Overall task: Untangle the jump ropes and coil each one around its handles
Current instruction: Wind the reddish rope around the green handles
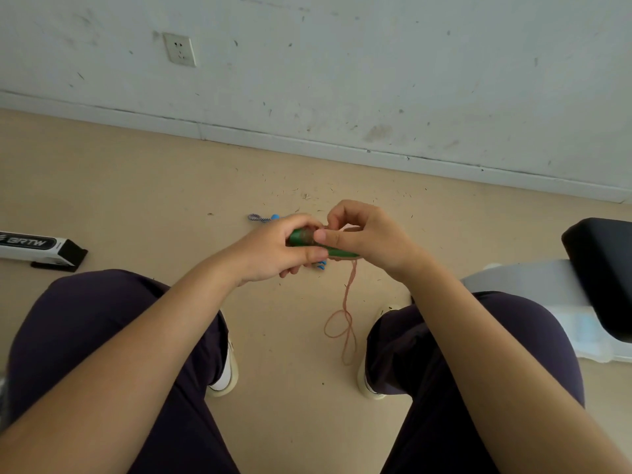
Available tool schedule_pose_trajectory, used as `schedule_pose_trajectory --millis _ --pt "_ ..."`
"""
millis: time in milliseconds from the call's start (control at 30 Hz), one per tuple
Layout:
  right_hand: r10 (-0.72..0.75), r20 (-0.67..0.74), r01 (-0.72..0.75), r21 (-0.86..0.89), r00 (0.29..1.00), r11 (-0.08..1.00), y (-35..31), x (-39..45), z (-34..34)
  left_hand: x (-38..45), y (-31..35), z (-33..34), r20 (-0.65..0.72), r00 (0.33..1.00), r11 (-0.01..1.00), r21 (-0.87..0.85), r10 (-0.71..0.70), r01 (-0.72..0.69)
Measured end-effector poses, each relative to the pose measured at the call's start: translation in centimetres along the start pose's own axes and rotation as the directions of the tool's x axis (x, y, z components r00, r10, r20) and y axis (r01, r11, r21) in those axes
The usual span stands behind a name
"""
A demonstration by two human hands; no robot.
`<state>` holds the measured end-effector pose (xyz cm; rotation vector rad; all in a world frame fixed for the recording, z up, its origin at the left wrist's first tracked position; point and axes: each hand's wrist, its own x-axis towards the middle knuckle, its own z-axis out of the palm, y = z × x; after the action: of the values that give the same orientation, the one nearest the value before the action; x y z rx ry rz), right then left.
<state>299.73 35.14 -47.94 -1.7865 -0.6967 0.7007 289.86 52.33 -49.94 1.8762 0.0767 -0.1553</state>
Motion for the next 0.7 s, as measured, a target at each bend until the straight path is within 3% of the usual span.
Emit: schedule_pose_trajectory --millis 100,233,333,533,700 --pt "0.017 0.034 -0.022 0.152 0.999 0.988 -0.3 -0.3 0.0 0.0 0.1 -0.1 -0.107 0.994 0.996 -0.085 0.02 -0.029" --pt "0.015 0.119 -0.052 0.311 0.993 0.949 -0.2 -0.4 0.2 0.0 0.8 -0.1 -0.148 0.985 0.979 -0.169 0.092 -0.117" --pt "0.023 0.097 -0.054 0.335 0.995 0.941 -0.2 -0.1 0.3 0.1 1.0 -0.2 -0.246 0.969 0.941 -0.317 0.037 -0.116" --pt "0.059 -0.025 -0.055 0.135 0.998 0.989 0.2 0.0 0.9 -0.1 1.5 -0.9 -0.222 0.975 0.87 -0.482 -0.01 -0.101" --pt "-0.008 -0.037 0.004 -0.105 0.999 0.994 -0.9 -0.3 1.8 -0.2 1.4 -0.9 -0.312 0.95 0.915 -0.388 -0.02 -0.108"
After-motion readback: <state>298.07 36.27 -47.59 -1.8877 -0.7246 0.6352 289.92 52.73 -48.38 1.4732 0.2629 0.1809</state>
